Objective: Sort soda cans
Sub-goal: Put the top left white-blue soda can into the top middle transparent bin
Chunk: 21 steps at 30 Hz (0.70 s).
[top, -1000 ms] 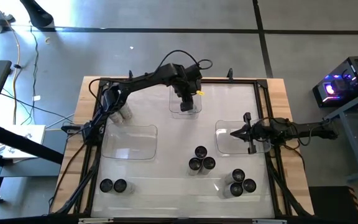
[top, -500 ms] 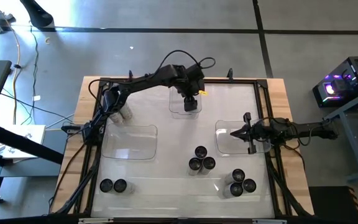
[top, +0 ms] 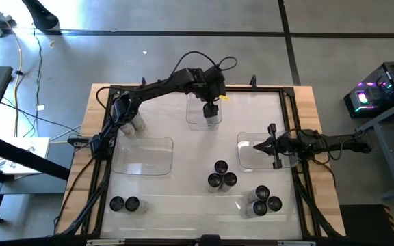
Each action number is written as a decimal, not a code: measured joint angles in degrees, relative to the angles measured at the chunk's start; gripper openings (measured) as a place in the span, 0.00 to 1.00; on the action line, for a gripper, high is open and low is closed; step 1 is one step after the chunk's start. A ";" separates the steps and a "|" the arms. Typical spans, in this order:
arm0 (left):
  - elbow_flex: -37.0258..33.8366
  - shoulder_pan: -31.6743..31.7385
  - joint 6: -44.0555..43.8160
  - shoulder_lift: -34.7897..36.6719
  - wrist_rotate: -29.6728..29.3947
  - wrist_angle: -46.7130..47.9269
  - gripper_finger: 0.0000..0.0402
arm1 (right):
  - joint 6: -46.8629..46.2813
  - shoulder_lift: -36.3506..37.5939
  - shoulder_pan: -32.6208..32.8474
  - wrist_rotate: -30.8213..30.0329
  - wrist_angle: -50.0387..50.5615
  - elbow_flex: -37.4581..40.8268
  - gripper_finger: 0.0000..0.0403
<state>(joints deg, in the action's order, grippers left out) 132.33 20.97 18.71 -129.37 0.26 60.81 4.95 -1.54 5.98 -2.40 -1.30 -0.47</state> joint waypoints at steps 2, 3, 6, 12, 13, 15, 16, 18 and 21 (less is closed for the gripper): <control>2.60 0.07 0.84 0.16 -1.68 1.34 0.82 | 0.00 0.00 0.02 0.00 0.02 -0.01 0.00; 2.64 0.13 1.18 0.88 -2.43 1.18 0.82 | 0.00 0.00 0.02 0.00 0.02 -0.02 0.00; 1.67 0.58 1.87 3.47 -2.87 0.73 0.82 | 0.00 0.02 0.02 0.00 0.02 0.00 0.00; 1.82 2.00 1.04 6.26 -2.48 4.58 0.82 | 0.00 0.02 0.00 -0.01 0.00 -0.02 0.00; 1.82 2.16 0.89 6.92 -2.48 5.27 0.82 | 0.00 0.02 0.02 0.00 0.00 0.00 0.00; 1.67 2.80 0.59 8.34 -2.32 6.36 0.82 | 0.00 0.02 0.00 0.00 0.01 -0.01 0.00; 1.66 3.27 0.01 9.03 -2.22 7.13 0.82 | 0.00 0.02 0.01 0.00 0.00 -0.01 0.00; 1.63 4.62 -1.52 10.39 -1.76 9.46 0.82 | 0.00 0.02 0.00 0.00 0.02 0.00 0.00; 1.60 7.78 -4.31 12.54 -2.09 13.98 0.80 | 0.00 0.02 0.02 0.00 0.00 -0.01 0.00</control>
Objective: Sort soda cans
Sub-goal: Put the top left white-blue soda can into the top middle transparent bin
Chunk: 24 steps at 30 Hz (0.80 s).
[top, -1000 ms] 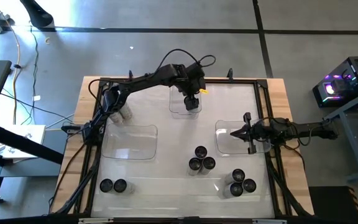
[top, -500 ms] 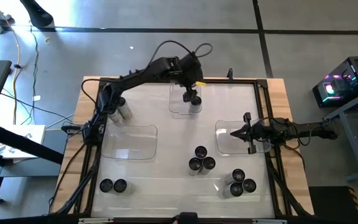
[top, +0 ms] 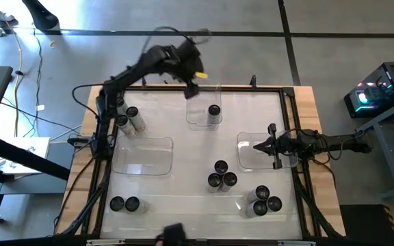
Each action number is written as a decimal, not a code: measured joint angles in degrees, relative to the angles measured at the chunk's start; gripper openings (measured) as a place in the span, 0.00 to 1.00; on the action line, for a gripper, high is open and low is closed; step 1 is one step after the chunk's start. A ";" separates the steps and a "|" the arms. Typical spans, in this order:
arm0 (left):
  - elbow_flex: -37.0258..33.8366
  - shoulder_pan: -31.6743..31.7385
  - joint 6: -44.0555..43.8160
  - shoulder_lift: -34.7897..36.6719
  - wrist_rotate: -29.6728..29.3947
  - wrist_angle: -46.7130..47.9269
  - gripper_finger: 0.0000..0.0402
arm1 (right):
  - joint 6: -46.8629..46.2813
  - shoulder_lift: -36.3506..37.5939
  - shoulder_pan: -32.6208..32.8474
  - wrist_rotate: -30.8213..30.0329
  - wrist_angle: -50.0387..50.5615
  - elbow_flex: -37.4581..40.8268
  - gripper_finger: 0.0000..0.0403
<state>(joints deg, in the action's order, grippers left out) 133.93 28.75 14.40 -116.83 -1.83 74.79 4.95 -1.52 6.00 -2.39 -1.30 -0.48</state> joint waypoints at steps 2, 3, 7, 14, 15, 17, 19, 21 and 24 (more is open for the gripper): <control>0.00 2.17 -2.51 1.69 -0.31 3.58 0.79 | 0.00 0.00 -0.01 0.00 0.01 0.00 0.00; 0.00 3.17 -3.67 2.47 -0.83 5.56 0.78 | 0.00 0.00 0.00 0.00 0.02 -0.01 0.00; -0.02 6.08 -6.83 5.34 -5.39 13.65 0.76 | 0.00 0.00 -0.02 0.00 0.00 0.01 0.00; -5.02 11.62 -13.92 12.60 -6.23 14.95 0.75 | -0.01 0.00 -0.02 0.00 0.02 0.00 0.00; -7.35 12.65 -15.34 13.98 -6.48 15.10 0.75 | 0.00 -0.02 0.00 -0.02 0.02 0.00 0.00; -12.58 14.70 -17.59 16.74 -7.30 15.23 0.75 | 0.00 -0.02 -0.01 -0.02 0.00 -0.01 0.00; -18.24 16.79 -20.39 19.53 -7.95 15.23 0.75 | -0.02 -0.02 -0.01 -0.01 0.00 0.01 0.00; -24.00 18.97 -23.07 22.16 -7.97 15.28 0.75 | 0.00 -0.02 -0.01 0.00 0.01 -0.01 0.00; -32.25 21.26 -23.83 25.04 -9.43 15.18 0.75 | 0.00 -0.02 0.00 0.00 0.02 0.00 0.00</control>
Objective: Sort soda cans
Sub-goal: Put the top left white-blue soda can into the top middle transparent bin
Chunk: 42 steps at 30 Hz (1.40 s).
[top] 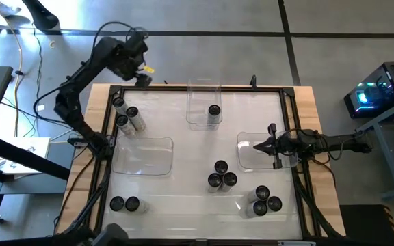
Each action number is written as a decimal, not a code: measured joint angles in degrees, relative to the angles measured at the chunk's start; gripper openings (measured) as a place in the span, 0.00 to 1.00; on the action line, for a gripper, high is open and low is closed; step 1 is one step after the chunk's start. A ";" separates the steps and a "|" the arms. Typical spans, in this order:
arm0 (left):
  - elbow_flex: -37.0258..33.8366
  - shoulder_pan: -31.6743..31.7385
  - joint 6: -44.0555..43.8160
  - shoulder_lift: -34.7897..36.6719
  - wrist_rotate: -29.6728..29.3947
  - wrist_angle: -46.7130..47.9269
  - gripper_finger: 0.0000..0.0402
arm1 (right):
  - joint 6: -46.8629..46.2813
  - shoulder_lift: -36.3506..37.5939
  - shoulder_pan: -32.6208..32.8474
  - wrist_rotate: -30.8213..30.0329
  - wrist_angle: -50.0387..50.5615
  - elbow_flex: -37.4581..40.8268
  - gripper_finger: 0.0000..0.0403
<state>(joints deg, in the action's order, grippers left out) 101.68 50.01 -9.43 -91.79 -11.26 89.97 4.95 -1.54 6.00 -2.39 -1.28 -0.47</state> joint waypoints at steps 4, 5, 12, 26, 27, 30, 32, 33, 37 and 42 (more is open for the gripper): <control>-8.95 2.34 1.22 2.25 -0.45 0.11 0.76 | -0.02 0.00 -0.02 -0.02 -0.02 0.00 0.00; -10.64 2.99 1.15 2.54 -0.51 0.08 0.76 | 0.00 0.00 -0.02 0.00 0.00 0.00 0.00; -15.55 6.21 0.01 2.97 -3.63 -0.21 0.77 | -0.02 0.00 -0.02 -0.02 0.00 -0.02 0.00; -15.51 6.59 -7.05 1.02 -3.03 -0.04 0.77 | 0.00 0.00 -0.01 -0.01 -0.01 0.00 0.00; -15.51 6.53 -7.37 0.55 -3.52 0.04 0.77 | -0.02 0.00 0.00 -0.02 0.00 0.00 0.00; -15.65 6.11 -8.92 -0.47 -4.70 -0.02 0.77 | 0.00 0.00 -0.01 0.00 0.00 0.00 0.00; -16.88 6.09 -8.34 -0.46 -4.59 -0.09 0.77 | 0.00 0.00 0.00 0.00 -0.02 0.00 0.00; -17.60 5.84 -7.85 -0.44 -5.00 0.06 0.77 | 0.00 0.00 -0.02 0.00 0.00 -0.01 0.00; -20.71 3.92 -6.16 -0.08 -7.77 0.06 0.77 | -0.01 0.00 0.00 0.00 0.00 0.00 0.00; -26.30 2.46 -2.19 0.60 -8.81 0.19 0.77 | -0.01 0.00 -0.02 -0.02 -0.01 -0.02 0.00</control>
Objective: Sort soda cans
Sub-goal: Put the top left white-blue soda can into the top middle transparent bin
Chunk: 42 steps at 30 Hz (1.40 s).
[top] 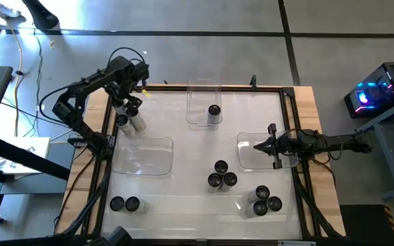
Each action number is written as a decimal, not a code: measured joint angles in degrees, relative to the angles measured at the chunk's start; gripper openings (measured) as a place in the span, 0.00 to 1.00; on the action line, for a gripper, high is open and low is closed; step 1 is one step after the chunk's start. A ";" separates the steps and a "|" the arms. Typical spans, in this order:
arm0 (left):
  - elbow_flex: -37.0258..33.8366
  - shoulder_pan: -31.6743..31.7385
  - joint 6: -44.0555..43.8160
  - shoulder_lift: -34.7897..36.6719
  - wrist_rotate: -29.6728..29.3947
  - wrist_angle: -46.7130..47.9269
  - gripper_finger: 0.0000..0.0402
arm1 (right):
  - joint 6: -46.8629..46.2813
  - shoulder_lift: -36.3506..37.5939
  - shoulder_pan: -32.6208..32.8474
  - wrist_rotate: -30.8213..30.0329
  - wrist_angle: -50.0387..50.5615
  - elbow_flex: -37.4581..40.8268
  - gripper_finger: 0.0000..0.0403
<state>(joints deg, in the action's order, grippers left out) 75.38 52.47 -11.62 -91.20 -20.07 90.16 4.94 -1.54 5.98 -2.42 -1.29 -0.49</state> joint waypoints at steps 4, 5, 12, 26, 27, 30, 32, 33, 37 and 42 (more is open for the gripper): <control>-1.65 -0.97 0.27 0.04 -1.65 0.15 0.77 | 0.01 0.00 0.01 0.02 0.01 0.01 0.00; -1.65 -0.96 0.29 0.04 -1.64 0.11 0.77 | 0.01 0.00 0.02 0.02 0.01 0.01 0.00; -1.63 -0.86 1.39 0.07 -1.14 -0.06 0.75 | 0.01 0.00 0.00 0.02 0.01 0.00 0.00; -0.97 -0.81 4.23 0.01 -0.83 -0.13 0.61 | 0.00 0.00 0.02 0.01 0.01 0.02 0.00; -0.35 -0.81 4.58 -0.07 -0.97 -0.43 0.61 | 0.01 0.00 0.00 0.00 -0.01 0.02 0.00; 3.10 -0.81 5.95 -0.24 -0.93 -0.63 0.61 | 0.01 0.00 0.02 0.01 0.01 0.01 0.00; 5.93 -0.76 6.92 -0.24 -1.03 -0.72 0.61 | 0.00 0.00 0.01 0.02 0.00 0.01 0.00; 7.31 -0.75 7.37 -0.24 -1.01 -0.75 0.61 | 0.01 0.00 0.00 0.01 0.01 0.00 0.00; 13.59 -1.19 9.95 -0.92 -0.60 -1.47 0.61 | 0.01 0.00 0.02 0.02 0.01 0.02 0.00; 19.44 -3.69 11.31 -3.11 5.46 -4.67 0.61 | 0.01 0.00 0.00 0.00 0.01 0.02 0.00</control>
<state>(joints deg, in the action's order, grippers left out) 94.82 48.79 -0.31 -94.31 -14.61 85.49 4.95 -1.54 5.98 -2.41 -1.28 -0.47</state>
